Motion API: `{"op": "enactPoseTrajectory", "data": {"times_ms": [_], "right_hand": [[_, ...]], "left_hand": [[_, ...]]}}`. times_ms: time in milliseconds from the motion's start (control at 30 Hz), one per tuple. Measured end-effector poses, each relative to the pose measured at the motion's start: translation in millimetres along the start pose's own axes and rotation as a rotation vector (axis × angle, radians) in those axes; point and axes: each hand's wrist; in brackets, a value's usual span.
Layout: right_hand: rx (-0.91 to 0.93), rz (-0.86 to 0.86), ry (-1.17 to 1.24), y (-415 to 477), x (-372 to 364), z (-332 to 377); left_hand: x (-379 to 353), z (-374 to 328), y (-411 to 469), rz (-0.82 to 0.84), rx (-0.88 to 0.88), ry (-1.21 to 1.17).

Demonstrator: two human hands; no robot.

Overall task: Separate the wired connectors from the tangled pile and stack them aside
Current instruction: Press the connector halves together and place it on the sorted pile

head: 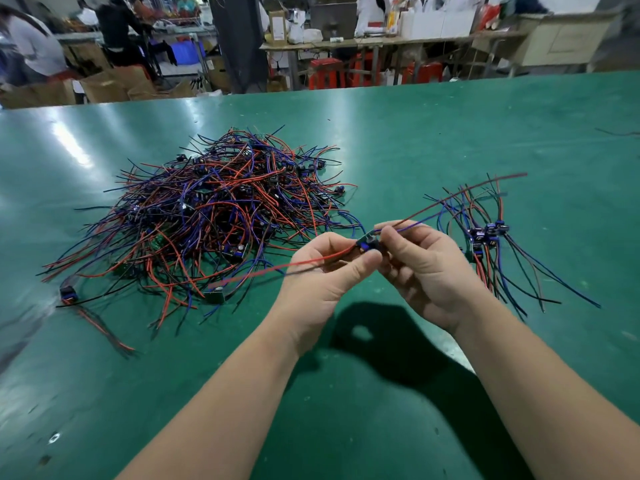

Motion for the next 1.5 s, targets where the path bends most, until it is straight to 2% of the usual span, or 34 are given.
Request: {"op": "enactPoseTrajectory", "data": {"times_ms": [100,167,300,400,567,767,900,1000,1100,1267,1500], "right_hand": [[-0.059,-0.007,0.104,2,4,8],[-0.064,0.000,0.101,3,7,14],[-0.066,0.044,-0.061,2,13,16],[-0.081,0.045,-0.193,2,12,11],[-0.069,-0.052,-0.293,2,10,10],[-0.121,0.008,-0.340,2,13,8],[-0.100,-0.056,-0.439,3,13,5],[-0.089,-0.097,-0.402,4,12,5],[-0.077,-0.209,-0.312,8,14,8],[-0.103,-0.480,-0.112,26,37,28],[-0.017,-0.497,-0.023,27,54,39]], "left_hand": [[1,-3,0,0.180,-0.087,0.089],[2,-4,1,0.231,-0.091,0.103],[0,-2,1,0.126,0.094,-0.002],[-2,3,-1,0.043,0.093,0.071],[-4,4,-1,-0.057,0.065,0.187],[-2,4,0,-0.021,0.139,0.281],[-2,6,-3,0.006,0.158,0.340],[-3,5,-2,0.031,0.151,0.317],[0,2,-3,0.108,0.179,0.339],[-4,3,-11,0.392,0.275,0.479],[1,-4,-15,0.600,0.367,0.529]]}}
Point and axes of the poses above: each hand's wrist, its own y-axis towards the middle knuckle, its own x-axis out of the back of the hand, z = x × y, and after that the axes turned 10 degrees about -z, right-handed
